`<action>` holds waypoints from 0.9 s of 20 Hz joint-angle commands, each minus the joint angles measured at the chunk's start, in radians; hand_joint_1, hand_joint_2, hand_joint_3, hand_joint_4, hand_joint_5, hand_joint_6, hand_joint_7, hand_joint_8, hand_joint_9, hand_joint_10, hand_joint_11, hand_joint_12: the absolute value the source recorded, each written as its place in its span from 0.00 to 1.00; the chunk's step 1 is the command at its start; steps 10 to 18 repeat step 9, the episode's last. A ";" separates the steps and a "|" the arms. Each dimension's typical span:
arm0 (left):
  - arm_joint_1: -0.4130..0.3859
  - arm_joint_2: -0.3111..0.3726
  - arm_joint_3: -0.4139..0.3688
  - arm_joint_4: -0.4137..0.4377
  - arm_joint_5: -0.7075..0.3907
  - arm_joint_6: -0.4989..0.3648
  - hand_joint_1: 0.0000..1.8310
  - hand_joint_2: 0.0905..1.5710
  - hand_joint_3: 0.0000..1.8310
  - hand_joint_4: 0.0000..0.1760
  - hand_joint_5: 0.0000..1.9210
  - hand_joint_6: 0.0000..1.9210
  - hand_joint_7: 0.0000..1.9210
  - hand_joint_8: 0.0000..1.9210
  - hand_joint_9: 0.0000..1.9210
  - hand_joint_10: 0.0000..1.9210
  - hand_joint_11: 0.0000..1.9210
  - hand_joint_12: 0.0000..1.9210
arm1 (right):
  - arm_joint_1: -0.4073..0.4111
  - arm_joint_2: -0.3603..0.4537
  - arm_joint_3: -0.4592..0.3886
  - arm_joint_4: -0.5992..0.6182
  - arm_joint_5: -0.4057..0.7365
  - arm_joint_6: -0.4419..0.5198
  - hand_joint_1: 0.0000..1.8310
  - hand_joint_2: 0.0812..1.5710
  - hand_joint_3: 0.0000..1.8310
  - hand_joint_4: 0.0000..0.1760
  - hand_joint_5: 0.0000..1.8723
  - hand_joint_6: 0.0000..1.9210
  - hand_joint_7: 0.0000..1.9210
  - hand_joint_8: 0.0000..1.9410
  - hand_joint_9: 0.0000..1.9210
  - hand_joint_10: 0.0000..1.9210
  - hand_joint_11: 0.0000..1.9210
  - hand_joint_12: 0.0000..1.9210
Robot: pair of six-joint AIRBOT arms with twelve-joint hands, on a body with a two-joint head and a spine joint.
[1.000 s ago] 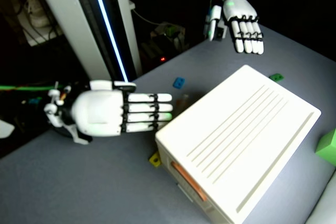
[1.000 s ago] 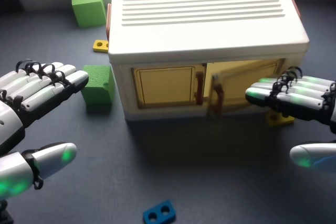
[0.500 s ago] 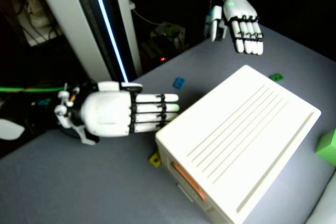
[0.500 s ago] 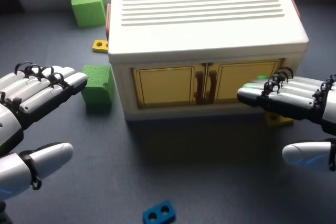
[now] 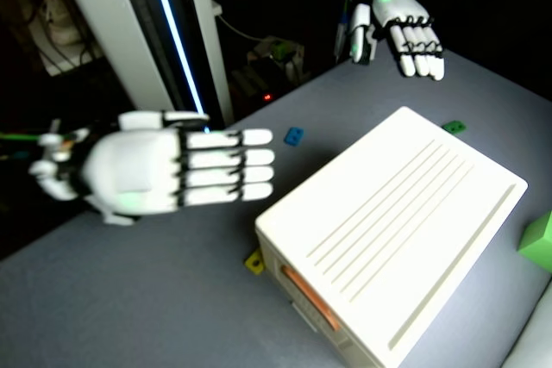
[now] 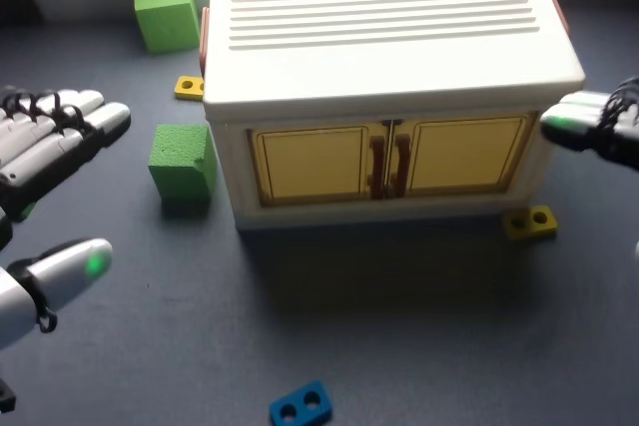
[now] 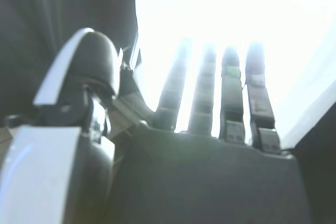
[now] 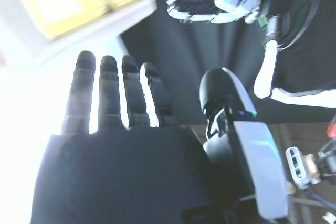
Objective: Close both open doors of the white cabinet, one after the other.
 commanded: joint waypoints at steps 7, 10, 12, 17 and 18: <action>-0.040 -0.027 0.030 -0.052 -0.249 0.014 0.03 0.98 0.00 0.00 0.04 0.00 0.02 0.00 0.00 0.00 0.00 0.00 | 0.008 -0.020 0.045 0.199 0.260 -0.033 0.18 0.90 0.00 0.00 0.09 0.00 0.06 0.01 0.04 0.01 0.00 0.16; -0.060 -0.040 0.046 -0.057 -0.250 0.004 0.00 0.98 0.00 0.00 0.03 0.00 0.01 0.00 0.00 0.00 0.00 0.00 | 0.008 -0.032 0.060 0.243 0.284 -0.037 0.30 0.86 0.00 0.06 0.08 0.00 0.02 0.00 0.00 0.00 0.00 0.01; -0.060 -0.040 0.046 -0.057 -0.250 0.004 0.00 0.98 0.00 0.00 0.03 0.00 0.01 0.00 0.00 0.00 0.00 0.00 | 0.008 -0.032 0.060 0.243 0.284 -0.037 0.30 0.86 0.00 0.06 0.08 0.00 0.02 0.00 0.00 0.00 0.00 0.01; -0.060 -0.040 0.046 -0.057 -0.250 0.004 0.00 0.98 0.00 0.00 0.03 0.00 0.01 0.00 0.00 0.00 0.00 0.00 | 0.008 -0.032 0.060 0.243 0.284 -0.037 0.30 0.86 0.00 0.06 0.08 0.00 0.02 0.00 0.00 0.00 0.00 0.01; -0.060 -0.040 0.046 -0.057 -0.250 0.004 0.00 0.98 0.00 0.00 0.03 0.00 0.01 0.00 0.00 0.00 0.00 0.00 | 0.008 -0.032 0.060 0.243 0.284 -0.037 0.30 0.86 0.00 0.06 0.08 0.00 0.02 0.00 0.00 0.00 0.00 0.01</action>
